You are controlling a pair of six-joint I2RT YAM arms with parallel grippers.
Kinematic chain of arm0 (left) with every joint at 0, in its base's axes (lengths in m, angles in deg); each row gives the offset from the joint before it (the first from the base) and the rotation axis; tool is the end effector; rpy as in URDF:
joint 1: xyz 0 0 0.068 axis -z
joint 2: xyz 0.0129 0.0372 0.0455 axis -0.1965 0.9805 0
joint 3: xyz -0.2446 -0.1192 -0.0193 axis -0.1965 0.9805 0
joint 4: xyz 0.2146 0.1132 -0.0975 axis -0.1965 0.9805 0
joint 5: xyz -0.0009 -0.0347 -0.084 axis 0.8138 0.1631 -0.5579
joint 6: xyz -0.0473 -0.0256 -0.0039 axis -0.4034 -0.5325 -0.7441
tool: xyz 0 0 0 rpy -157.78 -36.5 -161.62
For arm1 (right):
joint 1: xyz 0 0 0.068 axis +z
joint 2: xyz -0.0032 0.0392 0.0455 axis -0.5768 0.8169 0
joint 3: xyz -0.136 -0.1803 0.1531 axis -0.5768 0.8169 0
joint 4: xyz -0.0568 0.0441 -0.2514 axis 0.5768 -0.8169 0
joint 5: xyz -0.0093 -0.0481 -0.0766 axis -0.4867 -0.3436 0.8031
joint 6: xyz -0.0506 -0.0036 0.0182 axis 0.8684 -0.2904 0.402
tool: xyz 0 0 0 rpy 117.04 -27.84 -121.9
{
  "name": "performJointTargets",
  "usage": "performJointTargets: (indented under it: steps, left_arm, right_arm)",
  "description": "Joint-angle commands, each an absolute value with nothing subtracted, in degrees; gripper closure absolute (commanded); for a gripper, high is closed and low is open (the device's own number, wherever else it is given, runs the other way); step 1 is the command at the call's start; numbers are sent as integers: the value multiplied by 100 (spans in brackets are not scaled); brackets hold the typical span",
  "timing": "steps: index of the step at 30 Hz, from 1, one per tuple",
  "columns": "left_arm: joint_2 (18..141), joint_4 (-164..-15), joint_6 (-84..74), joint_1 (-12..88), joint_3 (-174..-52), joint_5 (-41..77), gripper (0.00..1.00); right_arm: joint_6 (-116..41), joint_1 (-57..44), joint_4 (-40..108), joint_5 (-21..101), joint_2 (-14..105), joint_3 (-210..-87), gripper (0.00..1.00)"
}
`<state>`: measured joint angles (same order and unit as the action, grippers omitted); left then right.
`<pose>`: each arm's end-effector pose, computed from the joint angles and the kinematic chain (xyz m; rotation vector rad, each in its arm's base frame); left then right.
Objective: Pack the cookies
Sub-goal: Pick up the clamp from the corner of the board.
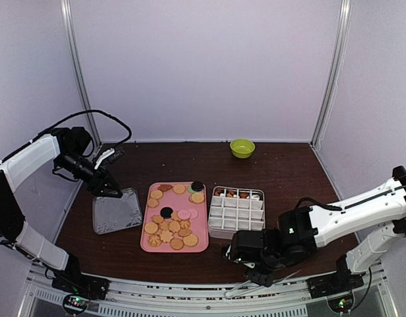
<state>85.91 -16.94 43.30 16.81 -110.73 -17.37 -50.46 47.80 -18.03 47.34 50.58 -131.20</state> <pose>0.2442 -0.0480 0.2851 1.0249 2.4374 -0.9697 0.0320 0.2618 0.2070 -1.5926 2.5881 0.1941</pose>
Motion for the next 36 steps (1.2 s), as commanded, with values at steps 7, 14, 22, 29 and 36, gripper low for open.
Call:
performJointTargets:
  steps: [7, 14, 22, 29, 36]
  left_arm:
    - [8452, -1579, 4410, 1715, -11251, -1621, 31]
    - [8460, -1569, 4384, 1714, -11293, -1612, 32]
    - [8462, -1530, 4384, 1715, -11348, -1539, 32]
    - [8462, -1505, 4375, 1712, -11365, -1504, 32]
    - [8442, -1425, 4406, 1714, -11431, -1432, 32]
  right_arm:
    - [-4381, 4845, -1847, 4704, 5782, -13360, 65]
    - [-4249, 4855, -1737, 4790, 6024, -13425, 68]
    - [-3934, 4923, -1833, 4875, 6369, -13538, 74]
    - [-3858, 4972, -1823, 5062, 6569, -13658, 82]
    - [-3878, 5029, -1769, 5219, 6668, -13674, 90]
